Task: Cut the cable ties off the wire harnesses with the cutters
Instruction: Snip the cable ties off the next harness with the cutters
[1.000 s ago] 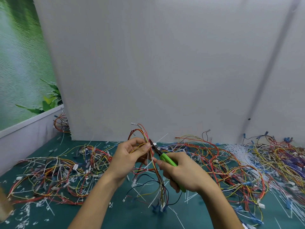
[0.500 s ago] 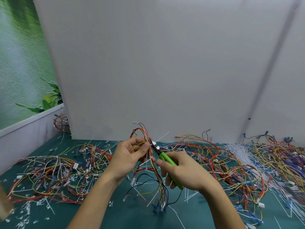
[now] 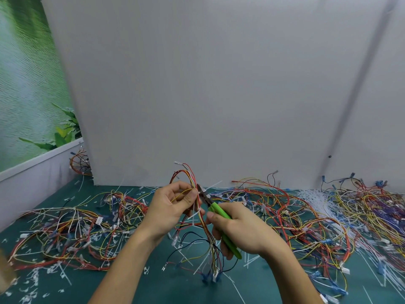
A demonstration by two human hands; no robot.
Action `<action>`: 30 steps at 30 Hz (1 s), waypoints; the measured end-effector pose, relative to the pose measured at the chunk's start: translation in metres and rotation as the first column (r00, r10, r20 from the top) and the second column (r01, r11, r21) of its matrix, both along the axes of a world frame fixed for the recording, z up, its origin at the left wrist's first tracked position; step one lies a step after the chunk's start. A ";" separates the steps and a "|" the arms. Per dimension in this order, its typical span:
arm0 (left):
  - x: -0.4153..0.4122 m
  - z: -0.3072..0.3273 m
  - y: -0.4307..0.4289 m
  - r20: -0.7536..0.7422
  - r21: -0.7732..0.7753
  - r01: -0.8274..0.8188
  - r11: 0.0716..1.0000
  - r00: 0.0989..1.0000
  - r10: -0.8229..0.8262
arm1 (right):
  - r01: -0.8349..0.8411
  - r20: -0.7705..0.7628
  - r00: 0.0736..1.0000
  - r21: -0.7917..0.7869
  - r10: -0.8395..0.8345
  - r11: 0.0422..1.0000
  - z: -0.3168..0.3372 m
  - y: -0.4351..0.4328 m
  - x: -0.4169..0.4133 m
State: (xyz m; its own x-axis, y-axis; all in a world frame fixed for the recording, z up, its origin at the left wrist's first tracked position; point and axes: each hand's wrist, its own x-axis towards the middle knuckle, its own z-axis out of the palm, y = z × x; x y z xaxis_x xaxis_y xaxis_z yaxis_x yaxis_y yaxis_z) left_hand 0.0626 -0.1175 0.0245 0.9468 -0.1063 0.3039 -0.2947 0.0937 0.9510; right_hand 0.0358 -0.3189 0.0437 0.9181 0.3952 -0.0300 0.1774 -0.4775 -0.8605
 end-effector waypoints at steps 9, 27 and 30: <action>0.001 0.000 0.002 0.025 0.050 -0.008 0.999 1.000 0.007 | -0.014 0.063 0.998 -0.095 0.020 0.995 0.001 0.000 -0.001; -0.003 0.007 0.005 0.039 -0.008 -0.038 0.999 0.999 0.038 | 0.077 0.230 0.971 -0.030 -0.068 0.997 -0.008 0.012 0.001; -0.003 0.006 0.006 0.041 -0.004 -0.043 0.999 0.998 0.043 | 0.072 0.222 0.973 -0.014 -0.067 0.997 -0.009 0.013 0.001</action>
State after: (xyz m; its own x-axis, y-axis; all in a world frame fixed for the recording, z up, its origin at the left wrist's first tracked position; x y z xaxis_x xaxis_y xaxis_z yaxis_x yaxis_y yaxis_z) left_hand 0.0593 -0.1115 0.0310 0.9372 -0.0646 0.3428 -0.3373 0.0826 0.9378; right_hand 0.0364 -0.3055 0.0350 0.9281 0.3317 0.1689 0.3280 -0.5140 -0.7926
